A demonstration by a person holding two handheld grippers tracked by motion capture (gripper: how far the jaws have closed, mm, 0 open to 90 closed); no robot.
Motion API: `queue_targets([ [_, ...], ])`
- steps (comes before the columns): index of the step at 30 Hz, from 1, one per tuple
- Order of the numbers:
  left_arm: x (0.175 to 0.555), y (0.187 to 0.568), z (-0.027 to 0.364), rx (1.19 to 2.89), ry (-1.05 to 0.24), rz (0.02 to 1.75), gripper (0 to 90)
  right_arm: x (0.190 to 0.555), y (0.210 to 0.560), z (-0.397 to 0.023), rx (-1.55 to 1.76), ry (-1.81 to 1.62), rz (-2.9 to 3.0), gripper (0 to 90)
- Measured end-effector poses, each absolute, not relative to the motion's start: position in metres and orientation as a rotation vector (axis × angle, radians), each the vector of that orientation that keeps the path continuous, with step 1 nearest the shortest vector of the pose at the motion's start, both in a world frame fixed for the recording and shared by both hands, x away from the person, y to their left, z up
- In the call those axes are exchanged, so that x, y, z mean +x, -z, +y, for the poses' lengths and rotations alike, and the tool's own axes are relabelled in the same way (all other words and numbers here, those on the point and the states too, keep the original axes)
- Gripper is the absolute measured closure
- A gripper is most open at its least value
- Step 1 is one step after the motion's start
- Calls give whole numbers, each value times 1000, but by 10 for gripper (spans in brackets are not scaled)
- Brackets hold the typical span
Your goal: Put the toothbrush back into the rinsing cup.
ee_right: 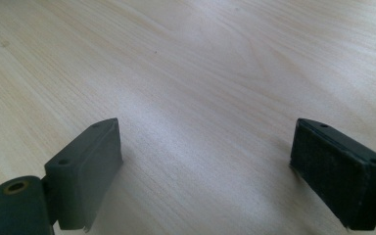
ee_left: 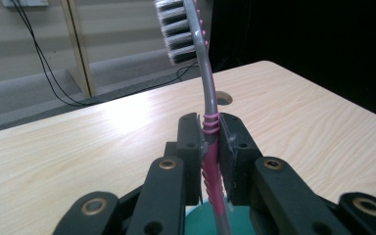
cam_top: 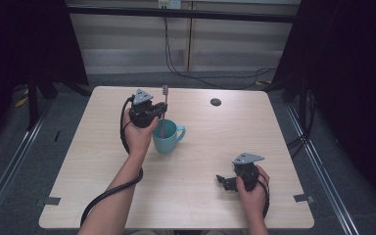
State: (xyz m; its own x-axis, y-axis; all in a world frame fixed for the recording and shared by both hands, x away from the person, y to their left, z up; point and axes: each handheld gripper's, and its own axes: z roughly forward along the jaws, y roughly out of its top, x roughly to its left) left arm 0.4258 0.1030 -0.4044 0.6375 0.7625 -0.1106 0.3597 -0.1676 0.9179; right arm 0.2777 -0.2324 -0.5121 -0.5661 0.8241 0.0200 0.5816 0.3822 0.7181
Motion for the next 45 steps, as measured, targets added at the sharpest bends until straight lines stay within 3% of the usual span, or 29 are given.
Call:
queue_targets([
  [45,415,416,99,1825,-436,932,804,278,512,-229,1228,-988,2309,112],
])
